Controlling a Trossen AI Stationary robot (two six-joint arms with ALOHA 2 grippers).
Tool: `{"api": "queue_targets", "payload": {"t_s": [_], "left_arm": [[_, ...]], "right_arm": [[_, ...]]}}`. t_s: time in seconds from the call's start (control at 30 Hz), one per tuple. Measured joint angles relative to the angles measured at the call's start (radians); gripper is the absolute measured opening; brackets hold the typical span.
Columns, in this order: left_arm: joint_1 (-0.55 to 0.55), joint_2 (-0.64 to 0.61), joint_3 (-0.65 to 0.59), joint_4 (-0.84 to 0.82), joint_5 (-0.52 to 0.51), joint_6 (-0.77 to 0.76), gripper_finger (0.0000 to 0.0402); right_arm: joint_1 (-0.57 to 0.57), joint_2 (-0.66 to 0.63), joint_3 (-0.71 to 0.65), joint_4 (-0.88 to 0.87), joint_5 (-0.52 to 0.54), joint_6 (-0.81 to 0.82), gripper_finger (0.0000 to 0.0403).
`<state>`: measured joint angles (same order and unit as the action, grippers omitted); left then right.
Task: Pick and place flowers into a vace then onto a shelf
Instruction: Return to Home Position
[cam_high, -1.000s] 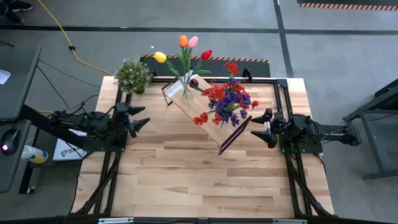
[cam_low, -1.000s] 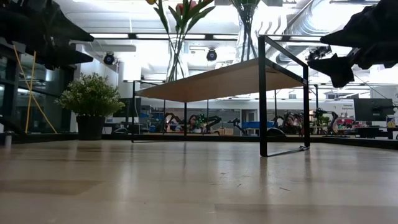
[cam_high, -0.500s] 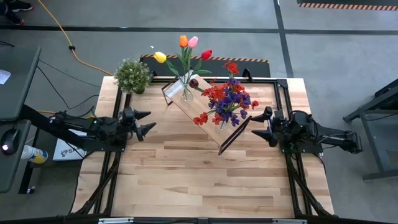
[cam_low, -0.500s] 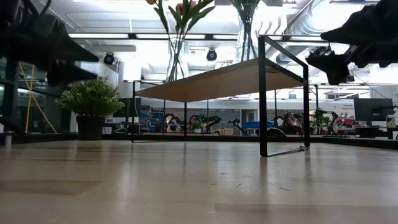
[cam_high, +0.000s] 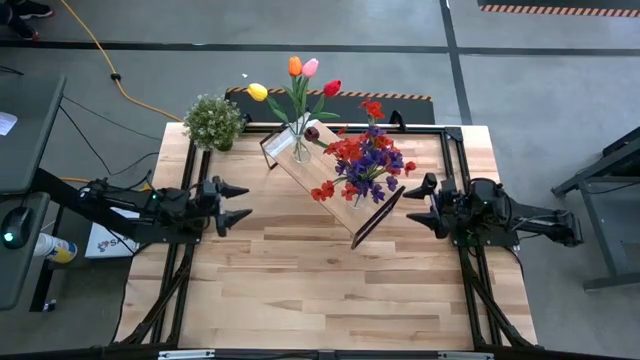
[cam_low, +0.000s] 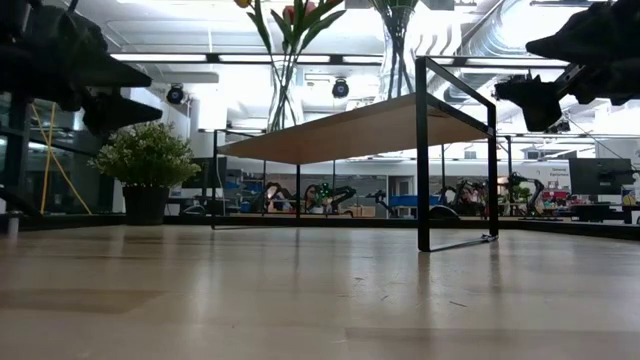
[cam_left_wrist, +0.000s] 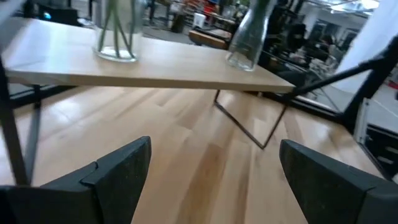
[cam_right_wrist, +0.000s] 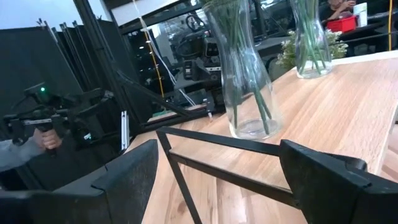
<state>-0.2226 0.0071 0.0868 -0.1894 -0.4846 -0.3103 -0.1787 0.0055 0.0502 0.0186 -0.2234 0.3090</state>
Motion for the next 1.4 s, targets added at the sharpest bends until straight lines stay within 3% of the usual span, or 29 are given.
{"api": "queue_targets", "payload": {"t_s": [0.5, 0.93, 1.4], "left_arm": [[0.000, 0.000, -0.003, 0.008, 0.084, 0.096, 0.0388], [0.000, 0.000, -0.004, 0.008, 0.086, 0.098, 0.0388], [0.000, 0.000, -0.004, 0.007, 0.085, 0.097, 0.0388]], "right_arm": [[0.000, 0.000, 0.000, -0.007, -0.050, -0.042, 0.0323], [0.000, 0.000, 0.000, 0.011, -0.072, -0.056, 0.0324], [0.000, 0.000, 0.000, 0.000, -0.072, 0.083, 0.0323]]}}
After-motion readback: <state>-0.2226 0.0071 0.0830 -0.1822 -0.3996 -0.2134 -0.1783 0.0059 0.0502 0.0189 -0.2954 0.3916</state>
